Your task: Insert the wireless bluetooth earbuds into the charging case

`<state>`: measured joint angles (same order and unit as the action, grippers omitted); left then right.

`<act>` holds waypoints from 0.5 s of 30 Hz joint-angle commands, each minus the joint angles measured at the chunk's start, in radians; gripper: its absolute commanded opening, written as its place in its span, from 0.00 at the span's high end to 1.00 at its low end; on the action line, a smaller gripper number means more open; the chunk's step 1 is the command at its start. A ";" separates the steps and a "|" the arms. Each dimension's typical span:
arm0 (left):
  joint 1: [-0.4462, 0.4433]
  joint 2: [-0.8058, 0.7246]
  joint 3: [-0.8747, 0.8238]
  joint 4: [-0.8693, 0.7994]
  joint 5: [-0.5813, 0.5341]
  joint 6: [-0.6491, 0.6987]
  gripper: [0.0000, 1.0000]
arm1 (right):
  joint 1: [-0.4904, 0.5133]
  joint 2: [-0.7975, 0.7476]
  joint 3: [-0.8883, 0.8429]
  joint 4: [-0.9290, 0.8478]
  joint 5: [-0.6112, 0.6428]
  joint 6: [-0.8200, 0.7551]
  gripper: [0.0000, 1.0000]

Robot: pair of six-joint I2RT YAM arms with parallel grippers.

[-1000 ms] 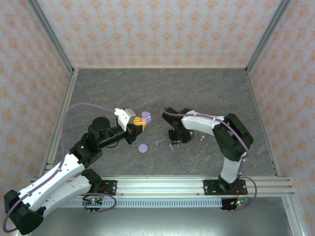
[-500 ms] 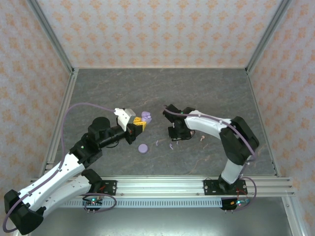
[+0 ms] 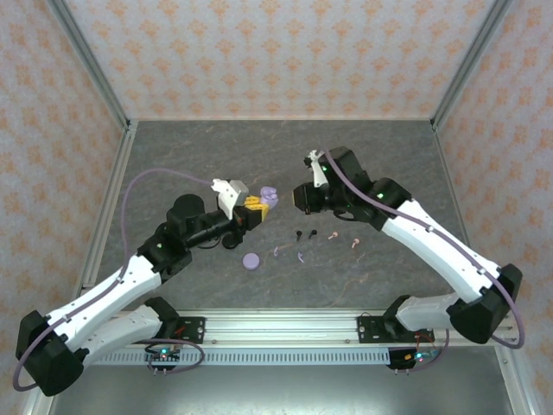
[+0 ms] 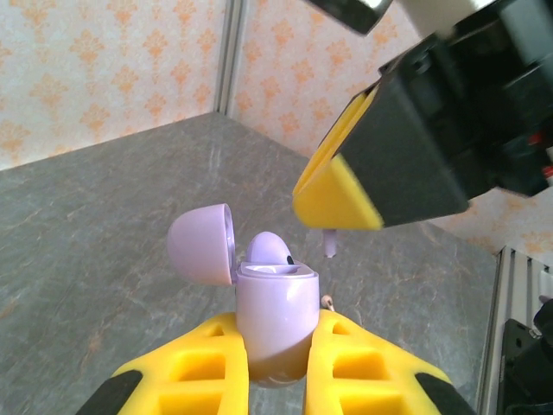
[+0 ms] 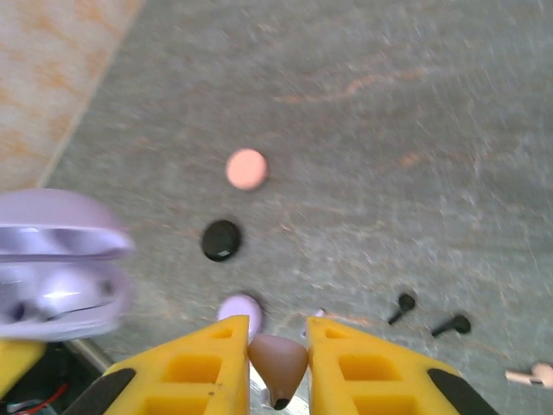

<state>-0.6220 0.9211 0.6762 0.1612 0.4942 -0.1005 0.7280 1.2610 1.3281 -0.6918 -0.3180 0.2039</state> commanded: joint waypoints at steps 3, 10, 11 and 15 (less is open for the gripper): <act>-0.008 0.042 0.050 0.113 0.057 -0.029 1.00 | 0.007 -0.062 0.039 0.099 -0.081 -0.033 0.79; -0.008 0.068 0.057 0.137 0.073 -0.040 1.00 | 0.037 -0.056 0.068 0.169 -0.085 -0.058 0.80; -0.008 0.068 0.057 0.138 0.075 -0.041 1.00 | 0.038 -0.053 0.067 0.180 -0.083 -0.058 0.80; -0.008 0.067 0.057 0.135 0.079 -0.042 1.00 | 0.040 -0.036 0.067 0.214 -0.083 -0.057 0.80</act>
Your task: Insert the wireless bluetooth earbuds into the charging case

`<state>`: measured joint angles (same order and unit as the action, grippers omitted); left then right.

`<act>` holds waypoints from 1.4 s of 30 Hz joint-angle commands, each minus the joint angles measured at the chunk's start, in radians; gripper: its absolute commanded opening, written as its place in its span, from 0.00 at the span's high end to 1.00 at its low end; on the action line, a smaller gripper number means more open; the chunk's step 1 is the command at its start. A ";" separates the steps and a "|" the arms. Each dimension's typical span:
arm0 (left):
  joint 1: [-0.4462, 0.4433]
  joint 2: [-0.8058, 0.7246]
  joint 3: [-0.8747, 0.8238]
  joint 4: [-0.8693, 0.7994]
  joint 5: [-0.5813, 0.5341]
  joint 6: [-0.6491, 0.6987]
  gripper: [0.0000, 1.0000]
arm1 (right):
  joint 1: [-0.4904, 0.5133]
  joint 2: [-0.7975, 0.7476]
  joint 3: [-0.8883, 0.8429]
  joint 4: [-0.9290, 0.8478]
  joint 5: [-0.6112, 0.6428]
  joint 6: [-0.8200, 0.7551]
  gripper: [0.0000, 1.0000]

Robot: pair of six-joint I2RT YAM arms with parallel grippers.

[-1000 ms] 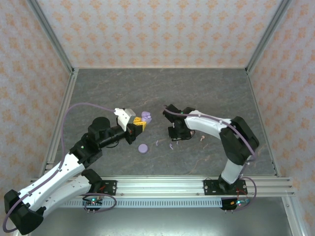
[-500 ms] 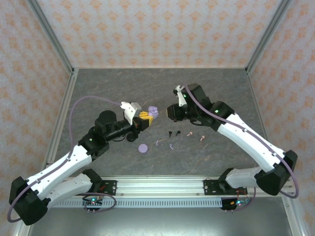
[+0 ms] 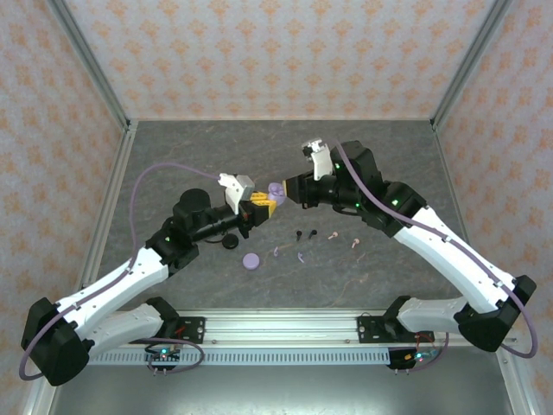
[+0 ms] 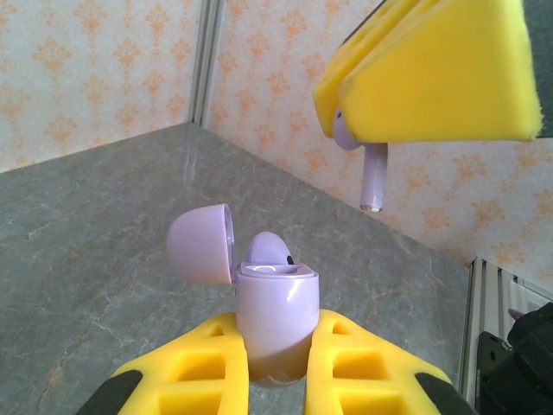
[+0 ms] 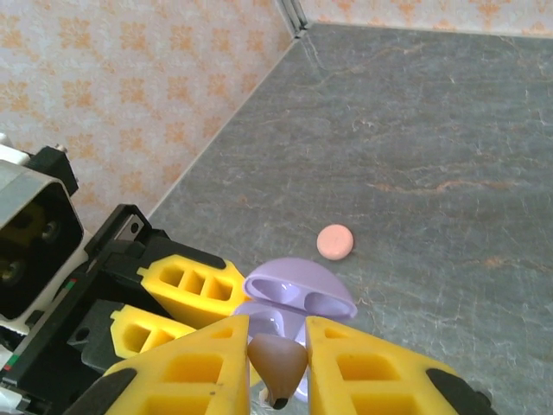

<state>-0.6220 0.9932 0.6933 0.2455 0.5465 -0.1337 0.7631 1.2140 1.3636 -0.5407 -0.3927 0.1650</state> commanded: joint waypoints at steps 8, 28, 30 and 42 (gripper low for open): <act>-0.008 -0.013 0.037 0.044 0.026 -0.008 1.00 | 0.016 0.046 0.025 0.092 -0.004 -0.011 0.80; -0.008 -0.024 0.027 0.035 0.012 -0.012 1.00 | 0.027 0.056 -0.012 0.051 0.005 -0.015 0.81; -0.008 -0.026 0.025 0.034 0.011 -0.012 1.00 | 0.027 0.052 -0.018 0.041 0.014 -0.017 0.81; -0.008 -0.029 0.019 0.040 0.003 -0.014 1.00 | 0.027 0.049 -0.040 0.046 -0.007 -0.008 0.81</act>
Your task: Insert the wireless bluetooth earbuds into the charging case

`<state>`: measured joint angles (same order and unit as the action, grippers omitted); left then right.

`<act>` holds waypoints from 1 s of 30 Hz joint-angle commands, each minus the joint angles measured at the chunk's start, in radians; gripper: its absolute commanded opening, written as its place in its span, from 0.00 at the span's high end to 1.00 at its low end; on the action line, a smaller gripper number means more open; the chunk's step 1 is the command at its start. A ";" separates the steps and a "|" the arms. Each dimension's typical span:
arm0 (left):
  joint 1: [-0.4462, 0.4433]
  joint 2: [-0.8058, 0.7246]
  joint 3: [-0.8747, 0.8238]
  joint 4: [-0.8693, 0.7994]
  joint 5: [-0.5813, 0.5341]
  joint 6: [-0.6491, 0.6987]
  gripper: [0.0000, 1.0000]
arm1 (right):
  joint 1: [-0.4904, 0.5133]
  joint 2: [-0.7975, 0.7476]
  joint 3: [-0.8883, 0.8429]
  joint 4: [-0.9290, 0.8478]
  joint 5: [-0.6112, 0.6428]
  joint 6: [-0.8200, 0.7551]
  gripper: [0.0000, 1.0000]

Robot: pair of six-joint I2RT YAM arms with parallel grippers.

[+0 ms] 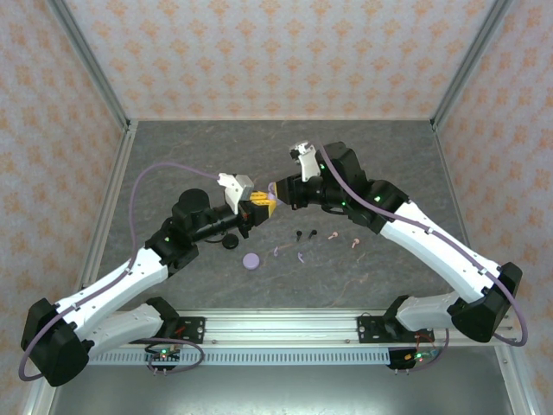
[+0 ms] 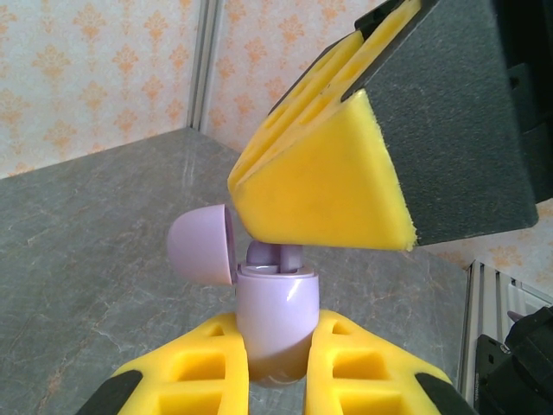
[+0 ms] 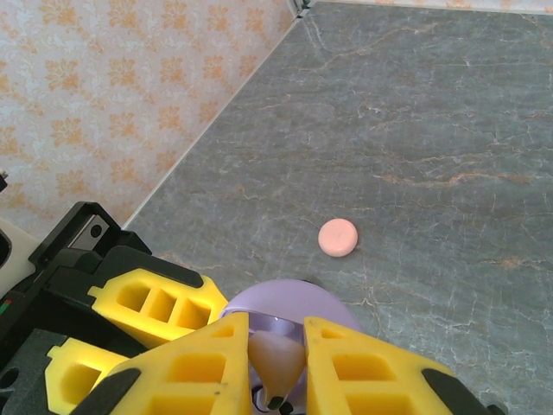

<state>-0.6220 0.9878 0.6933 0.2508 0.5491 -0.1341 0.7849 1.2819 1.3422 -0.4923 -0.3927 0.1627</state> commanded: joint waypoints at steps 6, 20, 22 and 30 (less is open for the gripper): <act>-0.008 -0.024 0.016 0.054 -0.001 -0.022 1.00 | 0.005 -0.010 -0.027 0.031 -0.053 0.019 0.80; -0.008 -0.024 0.009 0.113 0.011 -0.054 1.00 | -0.009 -0.090 0.046 0.015 0.040 0.010 0.52; -0.008 -0.026 0.006 0.133 0.011 -0.063 1.00 | -0.039 -0.092 0.042 0.017 0.017 0.021 0.48; -0.008 -0.034 0.011 0.203 0.021 -0.093 1.00 | -0.186 -0.153 -0.046 0.093 -0.255 0.141 0.21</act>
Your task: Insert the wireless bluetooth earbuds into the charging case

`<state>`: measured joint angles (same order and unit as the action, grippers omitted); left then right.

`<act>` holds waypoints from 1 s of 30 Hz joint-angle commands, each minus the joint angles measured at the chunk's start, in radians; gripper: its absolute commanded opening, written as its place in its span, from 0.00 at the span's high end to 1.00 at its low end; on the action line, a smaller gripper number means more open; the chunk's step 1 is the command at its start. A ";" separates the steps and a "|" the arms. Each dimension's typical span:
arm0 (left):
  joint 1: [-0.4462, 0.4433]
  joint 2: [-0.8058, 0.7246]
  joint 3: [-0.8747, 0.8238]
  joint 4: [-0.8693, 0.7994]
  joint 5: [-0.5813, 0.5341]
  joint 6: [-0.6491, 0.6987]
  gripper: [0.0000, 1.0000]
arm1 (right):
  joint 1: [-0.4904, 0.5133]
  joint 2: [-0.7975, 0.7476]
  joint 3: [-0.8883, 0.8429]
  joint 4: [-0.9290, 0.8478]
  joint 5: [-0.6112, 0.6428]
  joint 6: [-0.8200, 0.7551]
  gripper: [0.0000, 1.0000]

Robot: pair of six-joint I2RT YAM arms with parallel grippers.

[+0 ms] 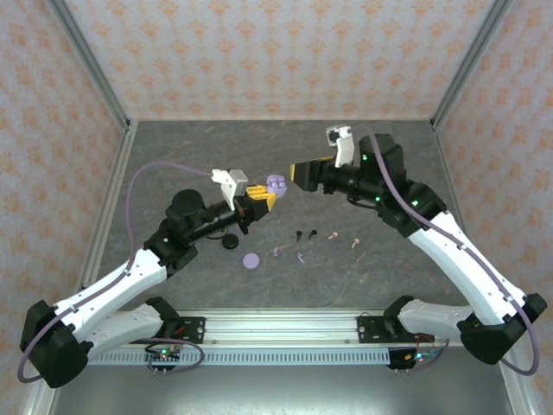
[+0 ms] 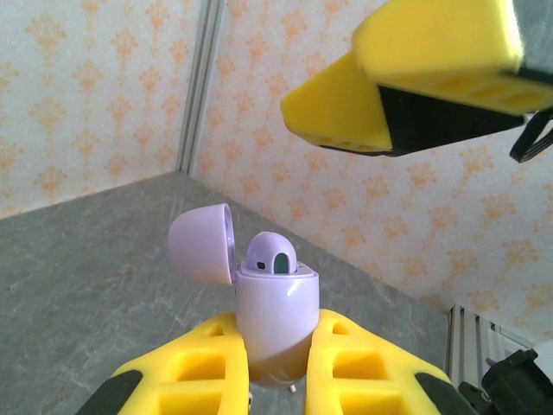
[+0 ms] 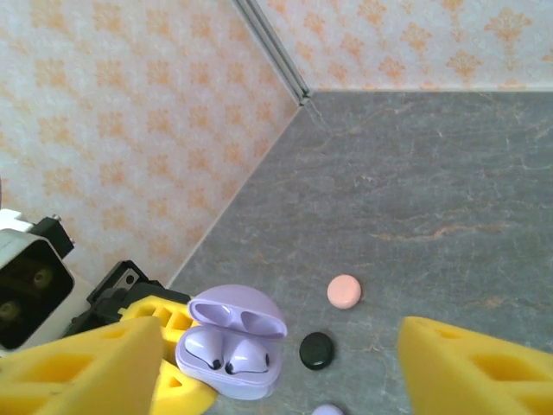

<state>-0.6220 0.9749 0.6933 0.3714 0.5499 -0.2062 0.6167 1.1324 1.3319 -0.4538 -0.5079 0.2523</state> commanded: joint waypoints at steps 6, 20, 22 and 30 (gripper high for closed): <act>-0.008 -0.005 0.033 0.090 0.048 -0.031 1.00 | -0.021 0.047 -0.063 0.156 -0.314 0.128 0.05; -0.010 0.007 0.042 0.049 0.055 -0.025 1.00 | 0.015 0.132 -0.024 0.274 -0.410 0.156 0.18; -0.011 0.005 0.042 0.036 0.053 -0.021 1.00 | 0.014 0.120 -0.024 0.276 -0.405 0.144 0.19; -0.010 -0.001 0.036 -0.003 0.047 -0.010 1.00 | 0.015 0.056 -0.068 0.290 -0.357 0.105 0.26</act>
<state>-0.6224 0.9840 0.7048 0.4011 0.5949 -0.2344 0.6277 1.2423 1.2747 -0.2329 -0.8745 0.3885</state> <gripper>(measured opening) 0.138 0.740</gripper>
